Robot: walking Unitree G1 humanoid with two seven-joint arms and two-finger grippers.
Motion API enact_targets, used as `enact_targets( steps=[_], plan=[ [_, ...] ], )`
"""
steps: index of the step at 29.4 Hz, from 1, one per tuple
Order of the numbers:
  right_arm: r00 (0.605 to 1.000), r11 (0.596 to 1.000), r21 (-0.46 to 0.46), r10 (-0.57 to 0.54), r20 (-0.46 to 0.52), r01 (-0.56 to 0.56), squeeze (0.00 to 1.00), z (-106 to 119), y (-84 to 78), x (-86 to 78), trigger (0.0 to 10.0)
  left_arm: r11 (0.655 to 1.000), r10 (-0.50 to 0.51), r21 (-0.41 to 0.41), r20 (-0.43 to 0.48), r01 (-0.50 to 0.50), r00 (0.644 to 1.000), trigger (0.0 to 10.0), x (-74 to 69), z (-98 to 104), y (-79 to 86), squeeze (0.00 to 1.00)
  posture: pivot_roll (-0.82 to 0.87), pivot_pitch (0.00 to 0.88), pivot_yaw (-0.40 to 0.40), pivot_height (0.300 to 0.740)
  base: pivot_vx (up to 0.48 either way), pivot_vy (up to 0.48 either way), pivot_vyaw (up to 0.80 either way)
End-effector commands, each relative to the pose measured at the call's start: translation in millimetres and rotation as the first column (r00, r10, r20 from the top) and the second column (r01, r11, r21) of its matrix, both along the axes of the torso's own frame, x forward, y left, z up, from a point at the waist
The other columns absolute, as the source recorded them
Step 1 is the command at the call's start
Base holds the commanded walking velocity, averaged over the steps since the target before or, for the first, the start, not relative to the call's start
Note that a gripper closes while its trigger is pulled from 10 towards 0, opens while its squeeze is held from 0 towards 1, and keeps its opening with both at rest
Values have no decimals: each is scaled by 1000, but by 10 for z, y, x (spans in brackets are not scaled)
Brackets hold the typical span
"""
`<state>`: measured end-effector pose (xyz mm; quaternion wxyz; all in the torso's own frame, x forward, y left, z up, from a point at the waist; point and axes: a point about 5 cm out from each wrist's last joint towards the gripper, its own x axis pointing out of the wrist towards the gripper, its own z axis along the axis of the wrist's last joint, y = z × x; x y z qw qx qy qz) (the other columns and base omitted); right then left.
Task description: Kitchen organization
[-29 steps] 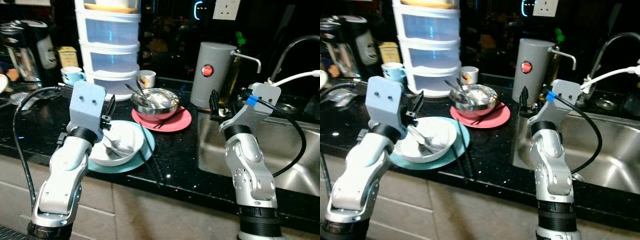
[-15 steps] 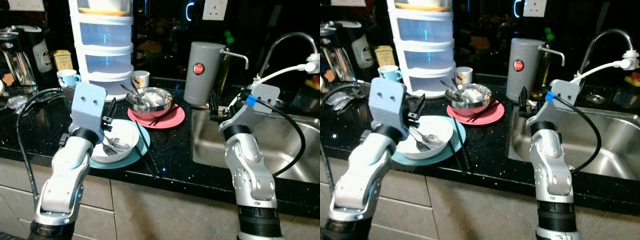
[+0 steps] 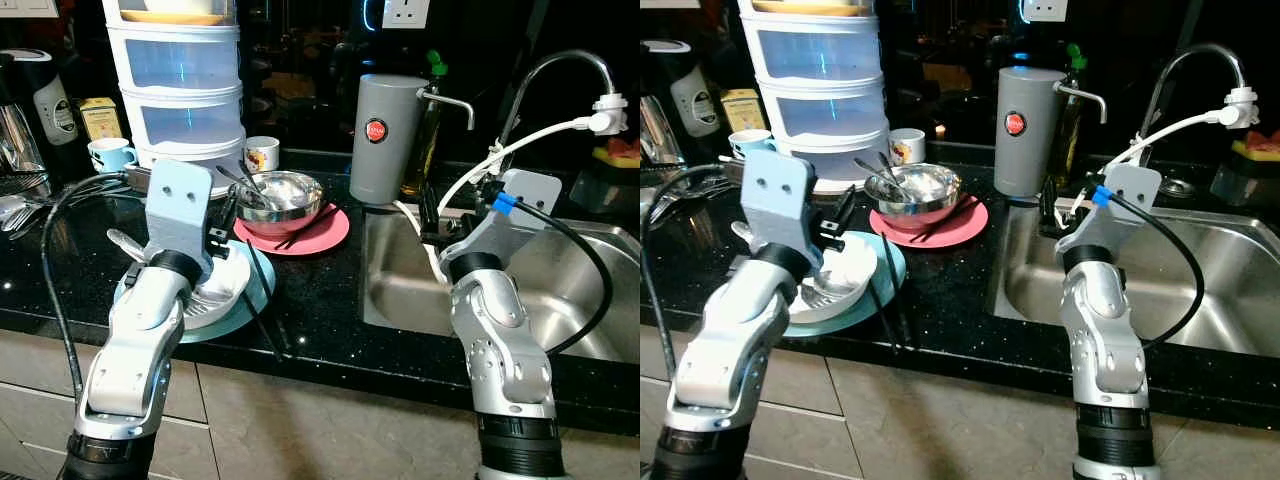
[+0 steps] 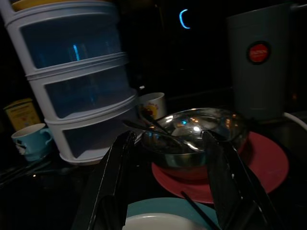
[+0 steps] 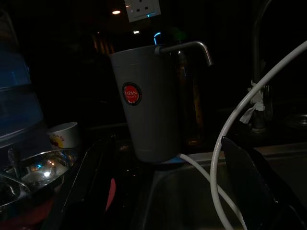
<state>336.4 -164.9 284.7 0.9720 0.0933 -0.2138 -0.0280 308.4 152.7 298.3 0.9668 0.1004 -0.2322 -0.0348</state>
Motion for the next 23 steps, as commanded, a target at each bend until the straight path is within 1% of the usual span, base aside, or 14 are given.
enact_targets(
  steps=[1,3,8,16,23],
  plan=[
    [1000,1000,-3,-3,8,3,0,14,0,-23,10000,1000,-3,16,-9,3,1000,10000,7,-12,-3,0,65,68,-35,740,0,0,0],
    [1000,1000,-3,-2,9,2,0,15,0,-24,10000,1000,-10,14,-11,11,1000,10000,7,-15,-9,0,65,68,-35,740,0,0,0],
    [1000,1000,1,-3,9,3,0,10,10,-30,10000,999,-39,18,-7,39,999,10000,7,-9,-46,0,63,69,-31,740,0,-389,0],
    [1000,1000,-3,-3,5,3,0,10,1,-28,10000,999,-36,19,-10,36,999,10000,7,-20,-45,0,63,72,-36,740,0,-340,0],
    [1000,1000,2,-3,4,3,0,-1,13,-27,10000,999,-31,4,-3,31,1000,10000,10,6,-15,0,70,74,-30,740,0,0,0]
  ],
)
